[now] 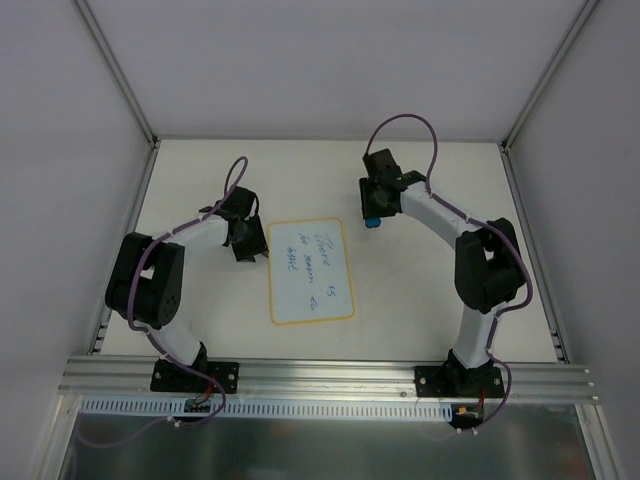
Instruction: Erase the whiteboard
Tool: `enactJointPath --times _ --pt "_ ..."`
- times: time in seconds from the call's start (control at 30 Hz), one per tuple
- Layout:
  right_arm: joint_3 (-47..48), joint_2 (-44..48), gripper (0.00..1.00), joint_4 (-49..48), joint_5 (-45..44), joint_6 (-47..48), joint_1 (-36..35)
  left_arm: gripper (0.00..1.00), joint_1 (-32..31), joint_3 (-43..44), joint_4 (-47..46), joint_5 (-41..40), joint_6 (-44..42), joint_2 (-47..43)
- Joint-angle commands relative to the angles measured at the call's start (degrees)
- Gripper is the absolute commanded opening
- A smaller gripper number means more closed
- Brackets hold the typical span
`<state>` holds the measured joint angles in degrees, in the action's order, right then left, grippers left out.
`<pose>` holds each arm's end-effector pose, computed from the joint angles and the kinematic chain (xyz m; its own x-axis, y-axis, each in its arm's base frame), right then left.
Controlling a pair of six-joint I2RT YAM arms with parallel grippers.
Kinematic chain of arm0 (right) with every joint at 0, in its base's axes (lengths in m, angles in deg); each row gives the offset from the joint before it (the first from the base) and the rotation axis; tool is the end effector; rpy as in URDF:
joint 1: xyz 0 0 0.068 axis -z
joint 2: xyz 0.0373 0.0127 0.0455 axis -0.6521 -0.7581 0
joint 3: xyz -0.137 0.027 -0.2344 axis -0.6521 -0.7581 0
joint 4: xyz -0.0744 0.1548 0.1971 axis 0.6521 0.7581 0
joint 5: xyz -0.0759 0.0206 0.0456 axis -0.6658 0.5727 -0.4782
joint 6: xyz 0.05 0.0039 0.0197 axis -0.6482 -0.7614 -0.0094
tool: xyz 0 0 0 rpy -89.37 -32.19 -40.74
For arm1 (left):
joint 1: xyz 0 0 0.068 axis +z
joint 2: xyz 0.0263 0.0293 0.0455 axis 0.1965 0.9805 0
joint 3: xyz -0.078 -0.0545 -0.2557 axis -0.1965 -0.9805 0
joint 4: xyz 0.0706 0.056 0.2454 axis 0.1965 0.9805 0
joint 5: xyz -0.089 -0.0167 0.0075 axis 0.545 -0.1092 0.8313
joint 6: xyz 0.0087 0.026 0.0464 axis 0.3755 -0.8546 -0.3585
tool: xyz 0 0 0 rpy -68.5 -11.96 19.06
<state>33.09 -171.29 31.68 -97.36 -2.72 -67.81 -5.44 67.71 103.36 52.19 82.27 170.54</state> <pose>0.3775 0.1877 0.2363 -0.6888 -0.3701 -0.6234 -0.3850 0.9153 -0.1181 0.3098 -0.0949 0.1704 -0.8656 -0.2946 -0.4050 -0.1804 0.9378 -0.2966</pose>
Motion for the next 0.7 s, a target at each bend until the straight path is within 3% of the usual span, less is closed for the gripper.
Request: enactJointPath --times 0.0,0.23,0.43,0.67 --pt "-3.22 4.09 0.11 -2.63 0.50 -2.73 -3.55 0.38 0.43 2.63 -0.78 0.64 -1.13 2.76" --pt "-5.51 4.01 0.08 -4.57 -1.16 -6.53 -11.55 0.26 0.43 2.90 -1.57 1.25 -0.87 6.11" --pt "-6.30 3.48 0.06 -4.48 -1.08 -8.99 -17.53 0.00 0.25 1.84 -1.84 1.43 -0.08 6.73" --pt "-8.59 3.30 0.05 -3.07 -1.52 -11.80 -22.97 0.00 -1.94 -0.26 -1.84 1.96 3.51 6.56"
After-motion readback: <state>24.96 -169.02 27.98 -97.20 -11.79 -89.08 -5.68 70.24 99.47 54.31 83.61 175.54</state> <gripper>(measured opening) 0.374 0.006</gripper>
